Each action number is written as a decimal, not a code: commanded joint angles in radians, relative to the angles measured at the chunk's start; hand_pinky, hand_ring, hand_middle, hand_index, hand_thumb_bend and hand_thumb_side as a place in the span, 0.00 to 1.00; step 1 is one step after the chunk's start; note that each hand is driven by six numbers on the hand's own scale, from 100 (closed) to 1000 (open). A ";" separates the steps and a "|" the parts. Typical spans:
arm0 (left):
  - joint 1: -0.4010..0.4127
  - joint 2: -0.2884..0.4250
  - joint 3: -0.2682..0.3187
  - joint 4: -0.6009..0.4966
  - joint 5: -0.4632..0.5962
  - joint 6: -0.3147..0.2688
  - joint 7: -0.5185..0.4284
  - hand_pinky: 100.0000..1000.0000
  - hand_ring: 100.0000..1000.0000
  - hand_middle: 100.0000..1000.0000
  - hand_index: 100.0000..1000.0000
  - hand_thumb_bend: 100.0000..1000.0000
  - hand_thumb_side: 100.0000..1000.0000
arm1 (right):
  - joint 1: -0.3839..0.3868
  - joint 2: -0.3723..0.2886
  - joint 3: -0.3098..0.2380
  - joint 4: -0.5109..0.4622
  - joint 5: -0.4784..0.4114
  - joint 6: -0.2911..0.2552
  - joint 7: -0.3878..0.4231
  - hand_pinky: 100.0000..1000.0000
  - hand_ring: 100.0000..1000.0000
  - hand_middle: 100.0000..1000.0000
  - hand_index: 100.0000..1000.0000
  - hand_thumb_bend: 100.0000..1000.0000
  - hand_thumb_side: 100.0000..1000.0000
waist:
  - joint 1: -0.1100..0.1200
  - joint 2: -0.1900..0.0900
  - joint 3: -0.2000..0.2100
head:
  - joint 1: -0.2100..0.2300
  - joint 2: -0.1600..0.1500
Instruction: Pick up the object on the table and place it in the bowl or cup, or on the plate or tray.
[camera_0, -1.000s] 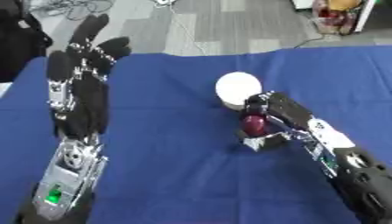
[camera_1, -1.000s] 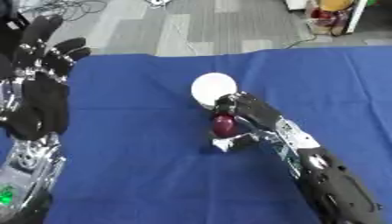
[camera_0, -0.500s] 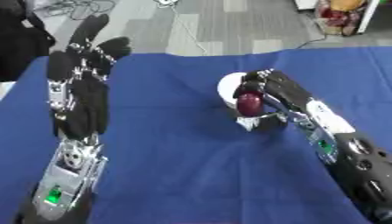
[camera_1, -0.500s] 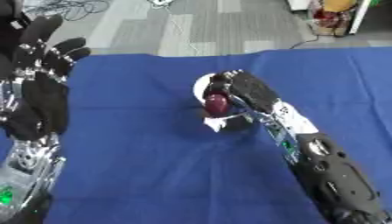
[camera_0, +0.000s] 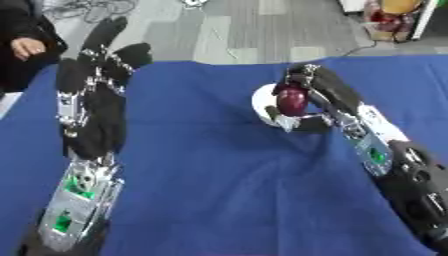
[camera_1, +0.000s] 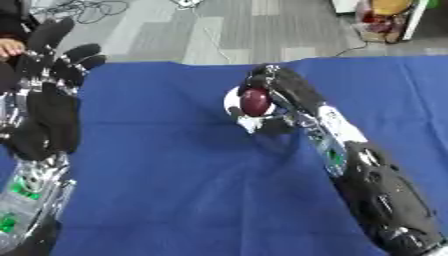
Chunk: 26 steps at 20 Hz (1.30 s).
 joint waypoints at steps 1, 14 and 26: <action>-0.013 0.010 -0.001 -0.014 0.005 -0.001 -0.004 0.72 0.73 0.86 0.92 0.20 0.96 | -0.036 0.001 -0.027 0.019 -0.075 -0.003 0.038 0.00 0.00 0.31 0.40 0.21 0.40 | -0.001 -0.016 0.007 | 0.015 -0.003; -0.030 0.008 -0.008 -0.016 0.009 0.000 -0.012 0.72 0.73 0.86 0.92 0.19 0.97 | -0.087 -0.006 -0.072 0.084 -0.152 -0.032 0.112 0.00 0.00 0.32 0.40 0.19 0.42 | -0.013 -0.006 0.049 | 0.018 -0.012; -0.059 0.006 -0.019 -0.020 0.017 0.002 -0.025 0.72 0.73 0.86 0.92 0.20 0.97 | -0.124 -0.019 -0.112 0.156 -0.125 -0.084 0.068 0.00 0.00 0.32 0.41 0.18 0.44 | -0.026 0.021 0.097 | 0.004 -0.029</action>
